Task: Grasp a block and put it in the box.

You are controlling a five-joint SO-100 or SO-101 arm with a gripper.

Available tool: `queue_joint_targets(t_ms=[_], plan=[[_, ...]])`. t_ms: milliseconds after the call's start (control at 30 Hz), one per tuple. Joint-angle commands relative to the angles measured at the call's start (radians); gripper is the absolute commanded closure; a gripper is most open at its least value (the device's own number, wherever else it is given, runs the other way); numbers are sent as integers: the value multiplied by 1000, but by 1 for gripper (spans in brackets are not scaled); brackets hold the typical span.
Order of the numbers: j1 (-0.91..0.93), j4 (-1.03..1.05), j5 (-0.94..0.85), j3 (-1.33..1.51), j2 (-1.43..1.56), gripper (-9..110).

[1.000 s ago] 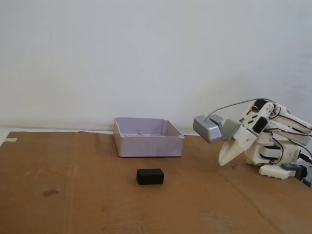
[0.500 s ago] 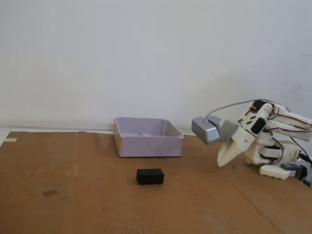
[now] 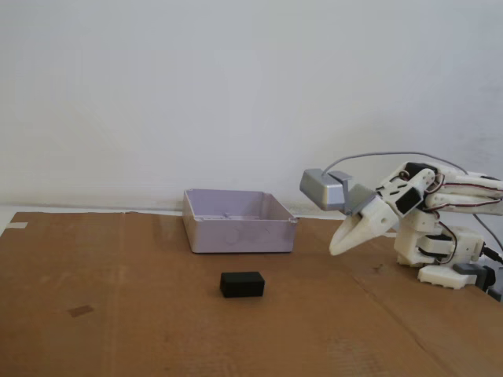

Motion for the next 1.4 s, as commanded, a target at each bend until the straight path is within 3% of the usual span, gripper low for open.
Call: queue_joint_targets(t_ms=[0,733,1367], plan=[[2,-49,5,-34,-6,101],[-5,-51,-6,-515,-497,101],[-110,-74,-6,-627,-541,101]])
